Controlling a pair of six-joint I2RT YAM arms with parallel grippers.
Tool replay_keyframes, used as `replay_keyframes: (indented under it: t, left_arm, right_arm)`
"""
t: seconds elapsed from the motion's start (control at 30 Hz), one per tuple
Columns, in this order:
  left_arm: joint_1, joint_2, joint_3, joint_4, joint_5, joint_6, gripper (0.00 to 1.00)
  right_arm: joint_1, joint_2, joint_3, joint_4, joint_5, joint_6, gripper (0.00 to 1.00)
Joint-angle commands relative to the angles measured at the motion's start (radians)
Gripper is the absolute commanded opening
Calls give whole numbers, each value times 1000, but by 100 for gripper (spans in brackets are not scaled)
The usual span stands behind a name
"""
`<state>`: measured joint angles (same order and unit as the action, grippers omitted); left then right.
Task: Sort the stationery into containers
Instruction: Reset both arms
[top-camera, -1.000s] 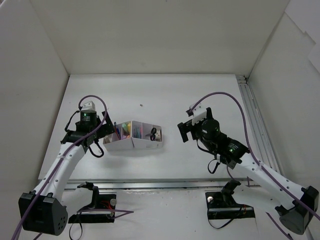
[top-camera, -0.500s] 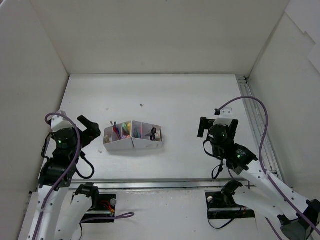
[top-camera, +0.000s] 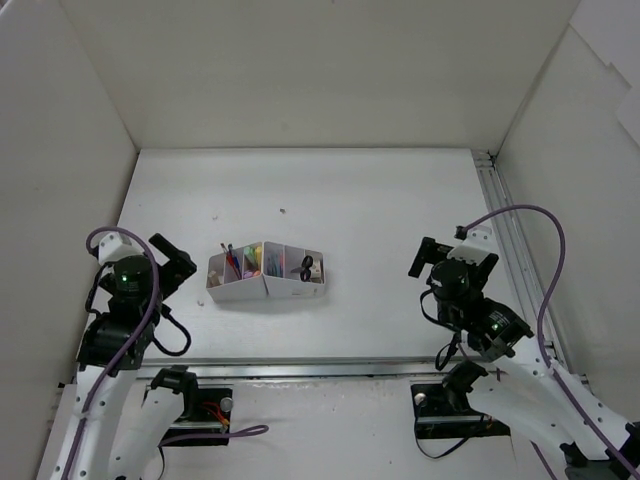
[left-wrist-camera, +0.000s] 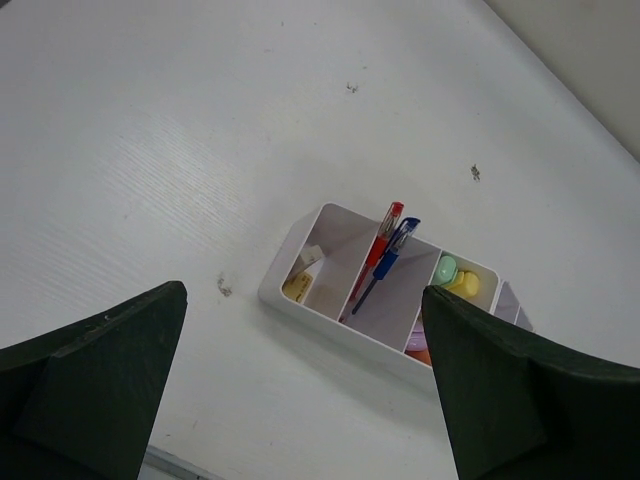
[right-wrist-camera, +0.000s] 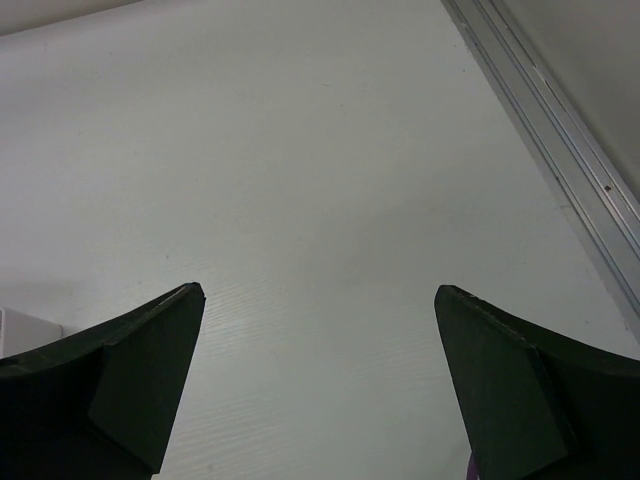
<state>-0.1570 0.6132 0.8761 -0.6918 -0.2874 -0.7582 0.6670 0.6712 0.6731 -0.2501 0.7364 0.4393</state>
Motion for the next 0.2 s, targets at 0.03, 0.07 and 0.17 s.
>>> replay_keyframes:
  t: [0.03,0.07,0.17]
  left_arm:
    - [-1,-23,35,6,-70,-41,100]
    - [-1,-23,35,6,-71,-40,100]
    - [-1,-21,40,2,-82,-43,99]
  right_arm:
    - [-4,-25,29,14,60,27,98]
    - [-4,-35,29,14,64,27,98]
    - [-4,-50,28,9,61,26,98]
